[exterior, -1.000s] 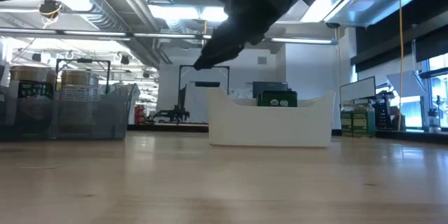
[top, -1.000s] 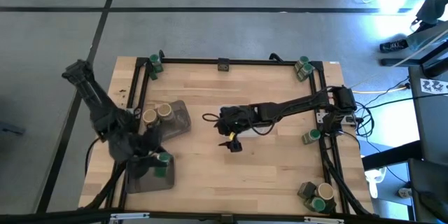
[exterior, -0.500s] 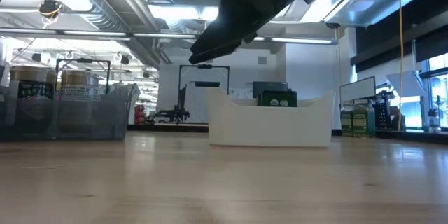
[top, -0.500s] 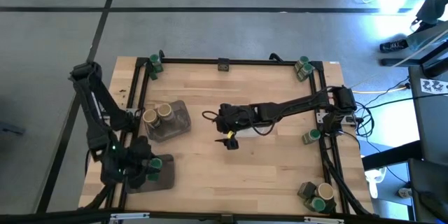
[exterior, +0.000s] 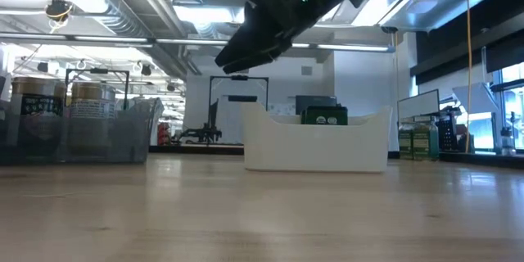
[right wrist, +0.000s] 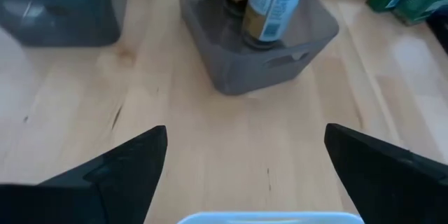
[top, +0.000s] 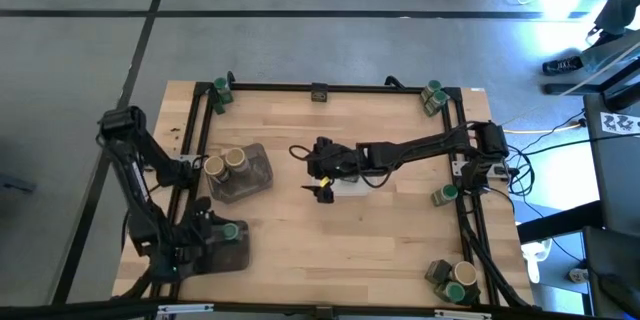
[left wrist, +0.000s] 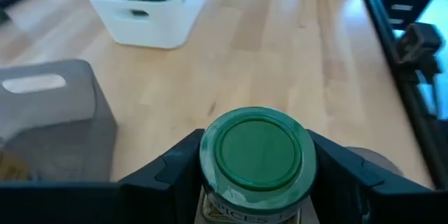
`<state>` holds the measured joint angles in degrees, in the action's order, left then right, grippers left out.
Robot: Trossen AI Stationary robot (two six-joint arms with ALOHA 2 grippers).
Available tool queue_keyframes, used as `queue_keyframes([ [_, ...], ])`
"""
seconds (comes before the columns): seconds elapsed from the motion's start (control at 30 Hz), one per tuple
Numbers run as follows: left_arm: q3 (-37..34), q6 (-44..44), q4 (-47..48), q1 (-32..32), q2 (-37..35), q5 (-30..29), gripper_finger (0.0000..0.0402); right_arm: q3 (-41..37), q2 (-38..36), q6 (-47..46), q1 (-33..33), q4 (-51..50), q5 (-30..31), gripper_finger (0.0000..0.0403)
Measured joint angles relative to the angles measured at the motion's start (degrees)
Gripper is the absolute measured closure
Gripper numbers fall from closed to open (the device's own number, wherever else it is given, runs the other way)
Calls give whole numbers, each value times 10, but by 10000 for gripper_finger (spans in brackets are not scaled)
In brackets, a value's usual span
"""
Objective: Sort spices by type
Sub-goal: Put the green seasoning bottle into the bottom black bin
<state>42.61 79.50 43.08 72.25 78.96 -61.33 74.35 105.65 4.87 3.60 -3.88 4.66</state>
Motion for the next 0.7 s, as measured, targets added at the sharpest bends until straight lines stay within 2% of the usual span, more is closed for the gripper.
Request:
queue_keyframes([
  [0.37, 0, 88, -3, -11, 72, -5, 202, 0, 0, -1, -3, 11, 3, 17],
  [0.57, 0, 116, -2, -23, 78, 4, 134, 0, 0, -1, -3, 9, 3, 17],
  [0.7, 0, 107, 0, -34, 55, 56, 100, 0, 0, -1, -3, 9, 3, 17],
])
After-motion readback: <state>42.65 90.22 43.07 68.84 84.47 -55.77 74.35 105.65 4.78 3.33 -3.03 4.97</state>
